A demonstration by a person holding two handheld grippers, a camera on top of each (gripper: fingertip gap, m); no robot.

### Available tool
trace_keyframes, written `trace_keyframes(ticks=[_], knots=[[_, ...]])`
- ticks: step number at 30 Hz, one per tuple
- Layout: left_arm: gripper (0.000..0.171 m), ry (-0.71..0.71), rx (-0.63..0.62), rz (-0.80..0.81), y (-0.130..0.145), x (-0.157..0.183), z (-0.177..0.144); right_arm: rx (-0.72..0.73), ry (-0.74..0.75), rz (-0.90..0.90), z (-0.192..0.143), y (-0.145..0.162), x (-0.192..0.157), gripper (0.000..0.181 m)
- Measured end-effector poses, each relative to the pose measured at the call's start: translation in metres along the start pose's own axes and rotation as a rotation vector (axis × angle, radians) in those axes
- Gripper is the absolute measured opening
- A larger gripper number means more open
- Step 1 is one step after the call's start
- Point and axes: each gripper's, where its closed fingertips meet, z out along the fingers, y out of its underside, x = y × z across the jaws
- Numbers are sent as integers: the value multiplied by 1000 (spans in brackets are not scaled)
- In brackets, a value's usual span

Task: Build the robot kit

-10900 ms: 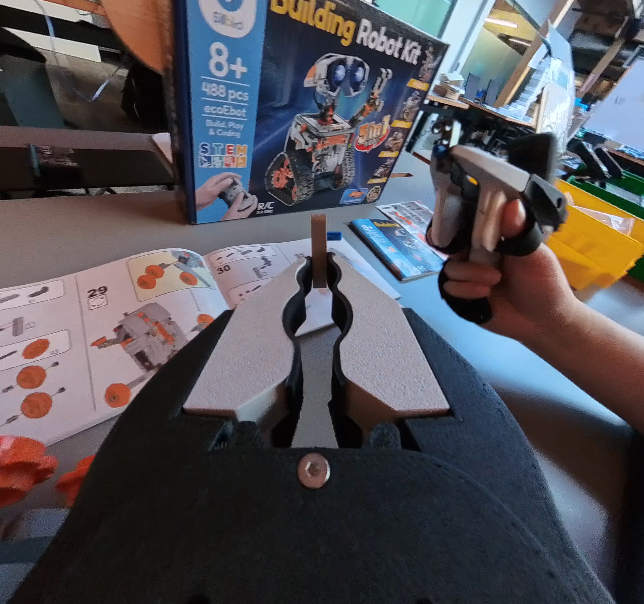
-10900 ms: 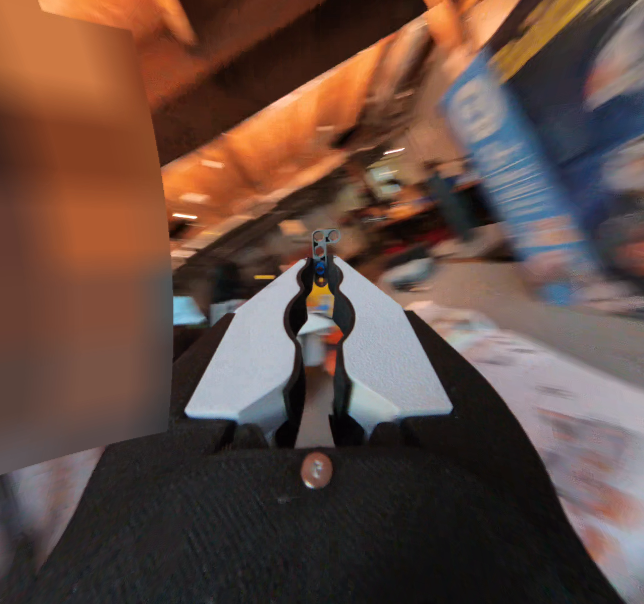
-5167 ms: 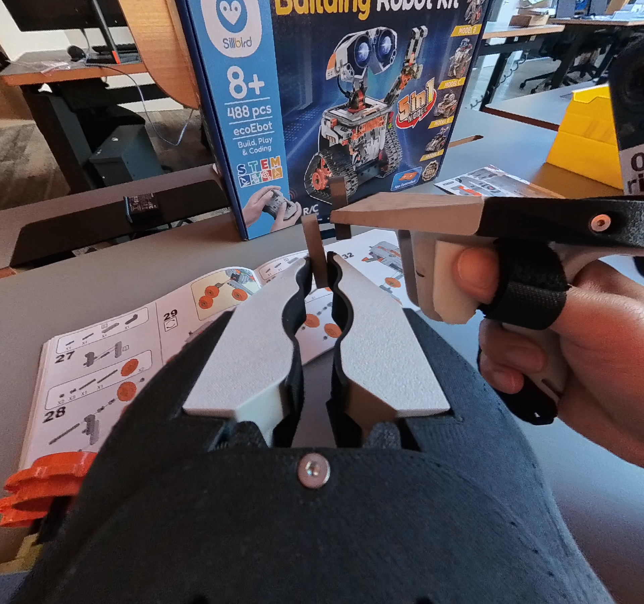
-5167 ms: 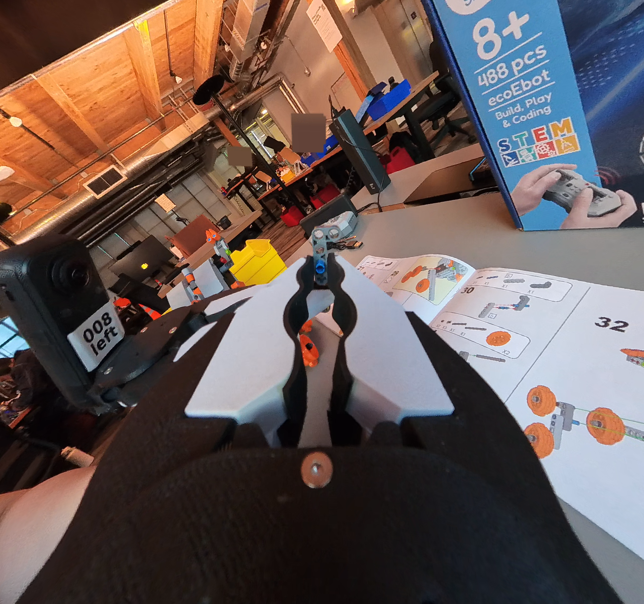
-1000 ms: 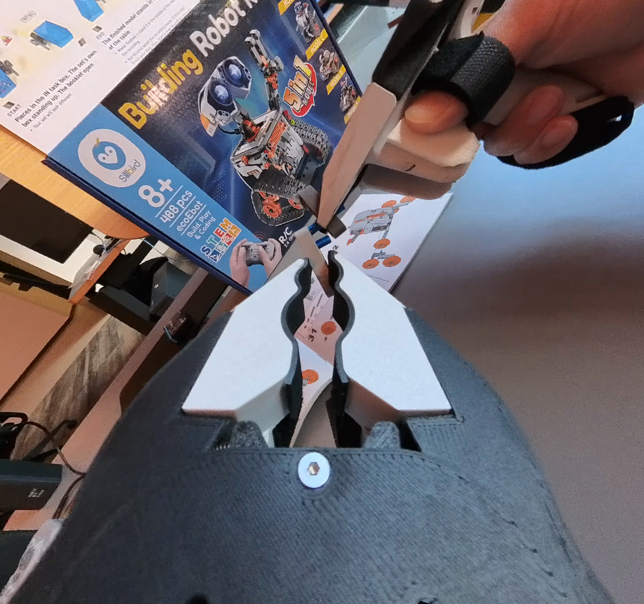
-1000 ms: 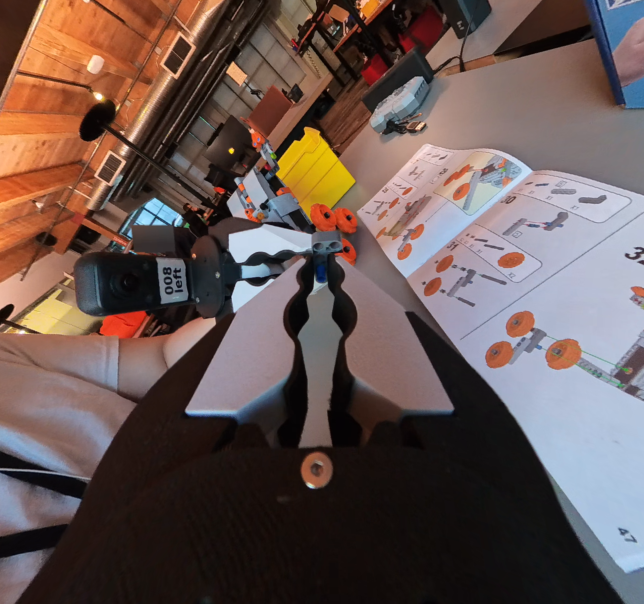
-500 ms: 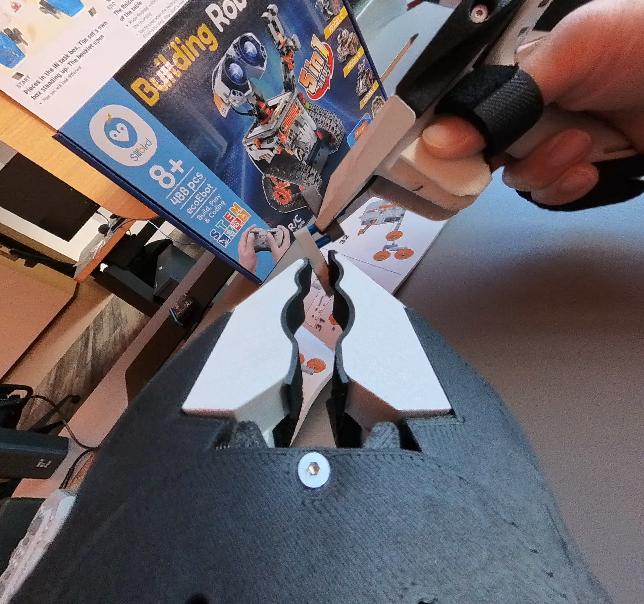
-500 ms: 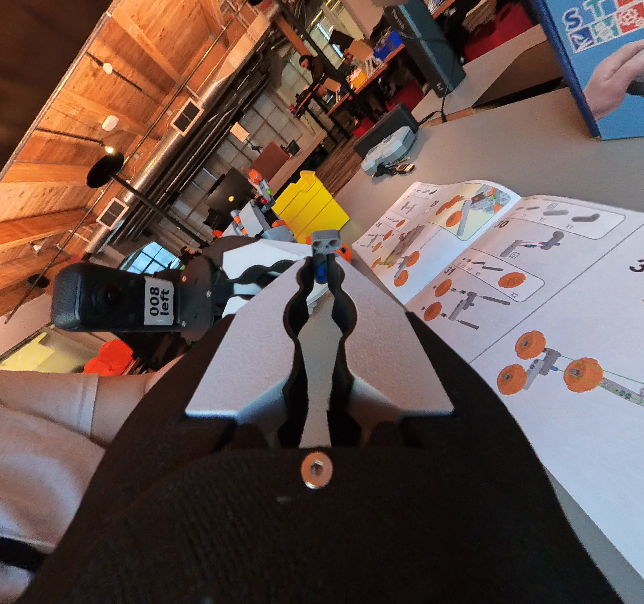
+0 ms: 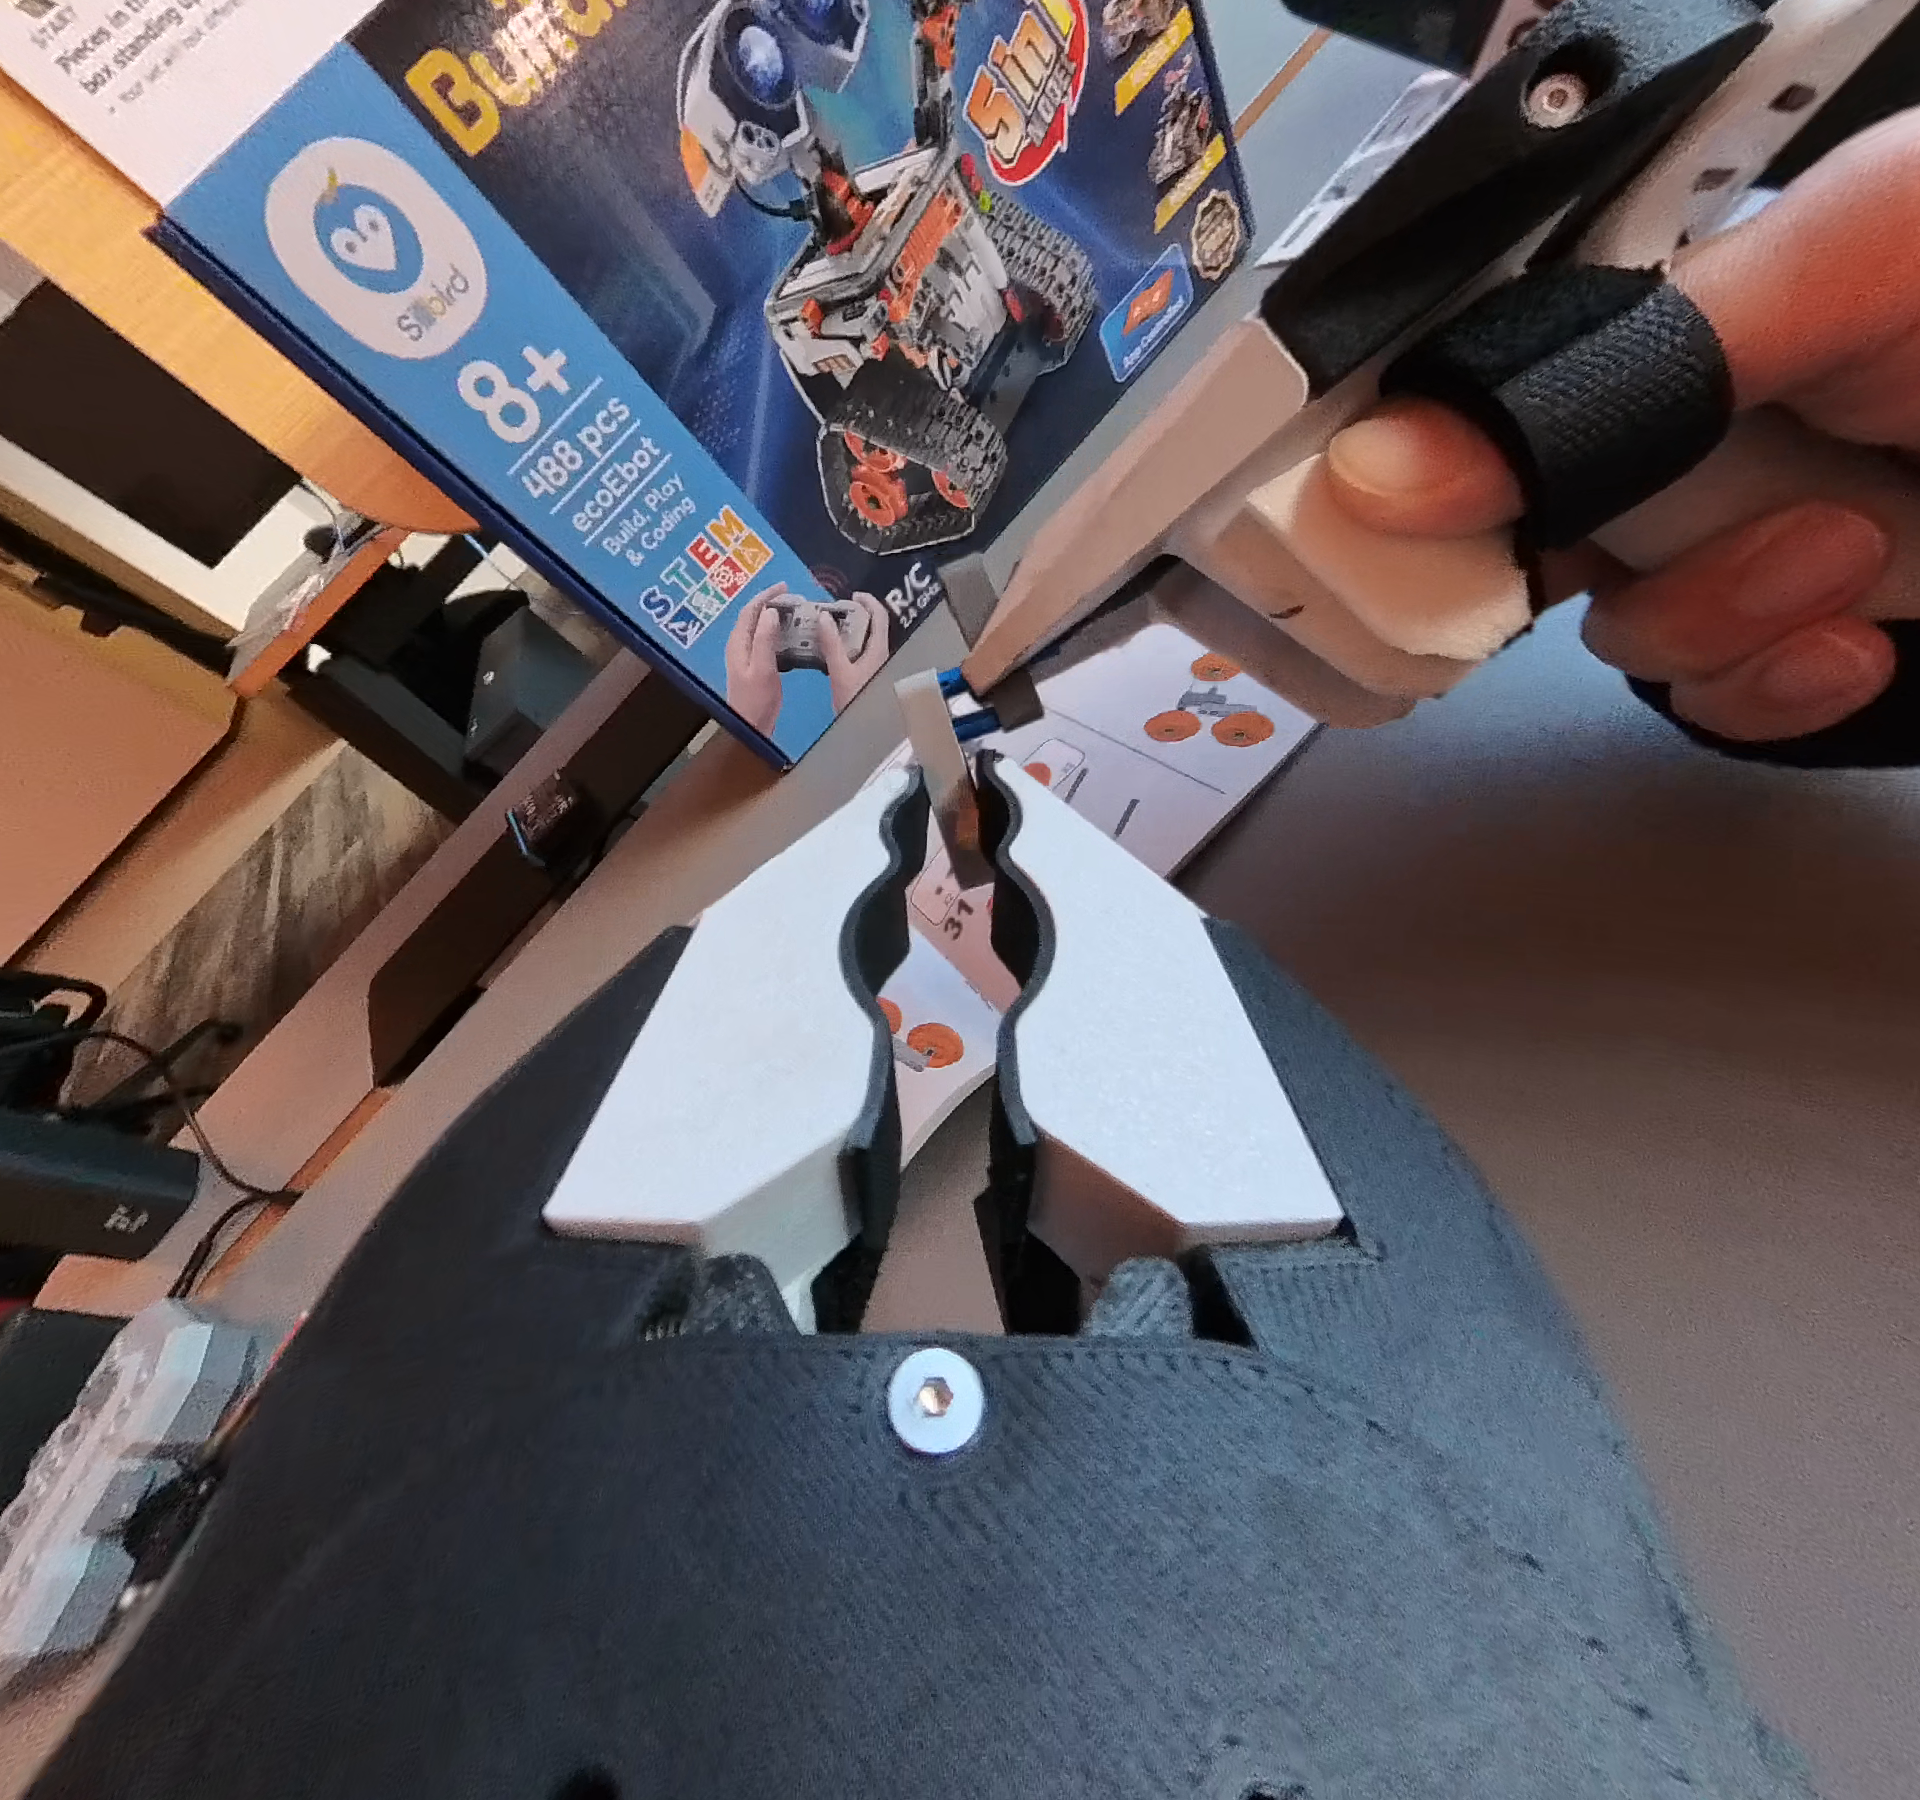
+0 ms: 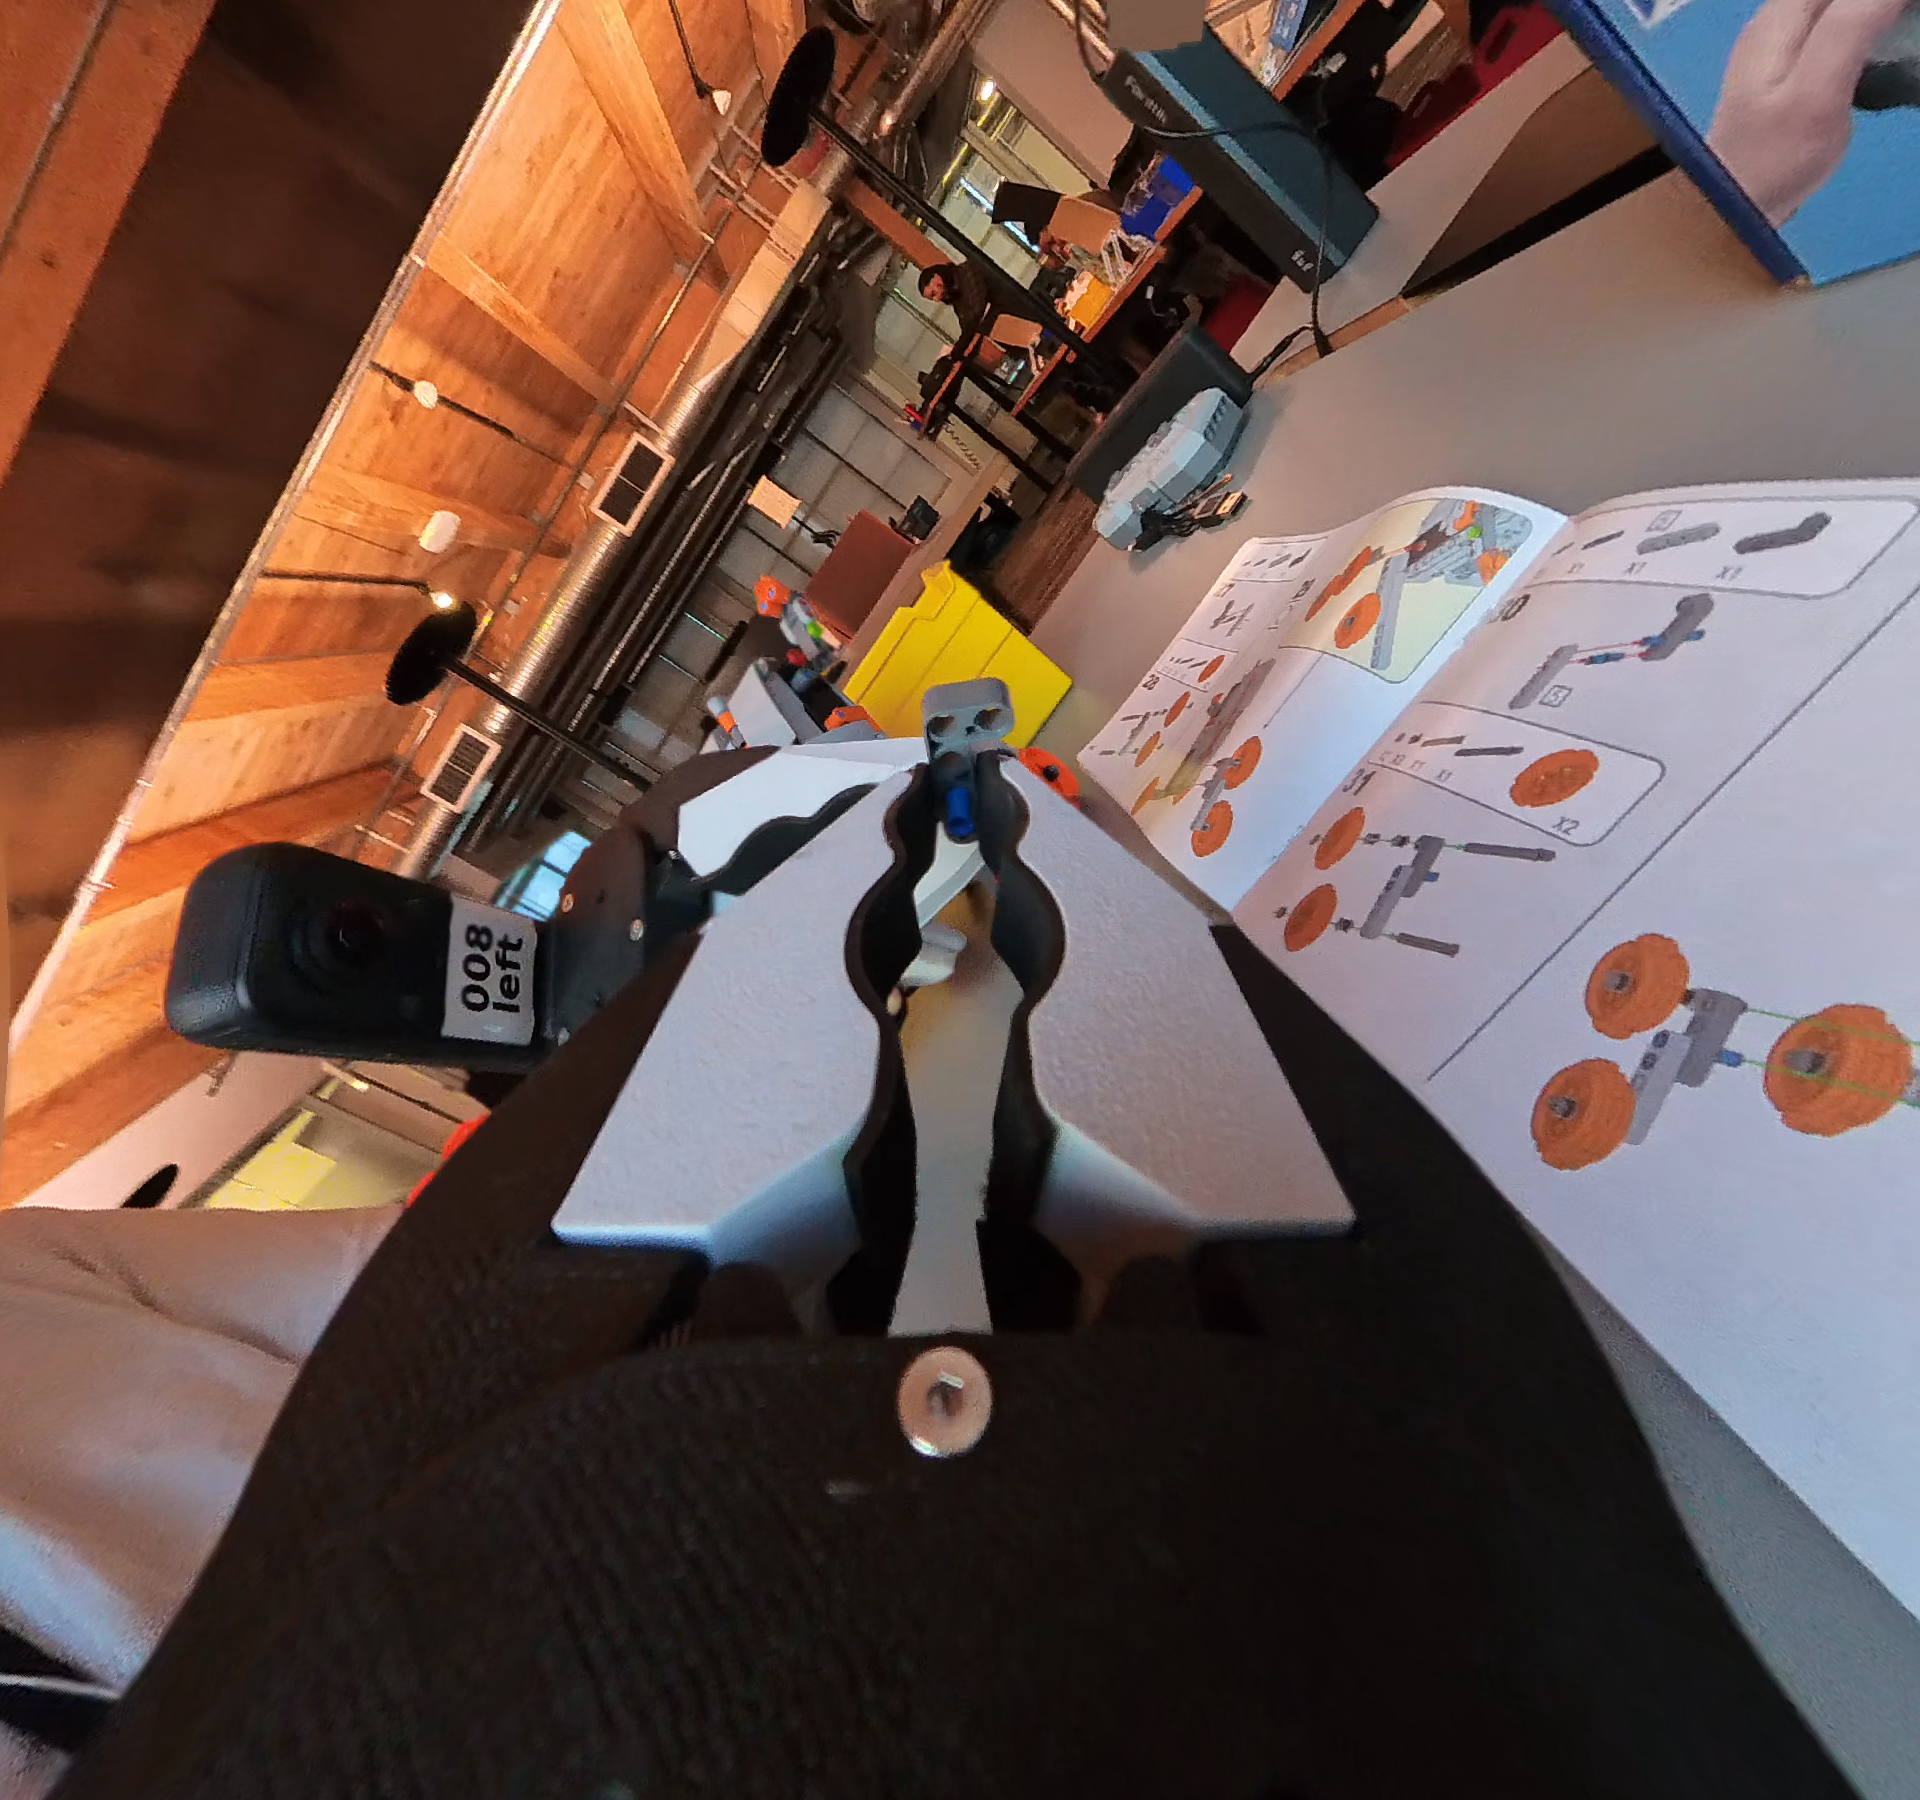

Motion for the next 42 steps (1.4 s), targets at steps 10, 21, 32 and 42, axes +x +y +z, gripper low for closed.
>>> trace_keyframes(ticks=[10, 21, 32, 42], knots=[[6, -21, -38, -71, 2, -2, 2, 58, 54, -50, 2, -3, 3, 7], [6, 19, -41, -273, 5, -5, 3, 79, 66, -104, 6, -3, 4, 7], [6, 51, -37, -459, 7, -6, 3, 69, 75, -153, 10, -3, 5, 7], [9, 30, -7, -402, 0, -5, 0, 67, -28, 26, 6, -6, 2, 7]])
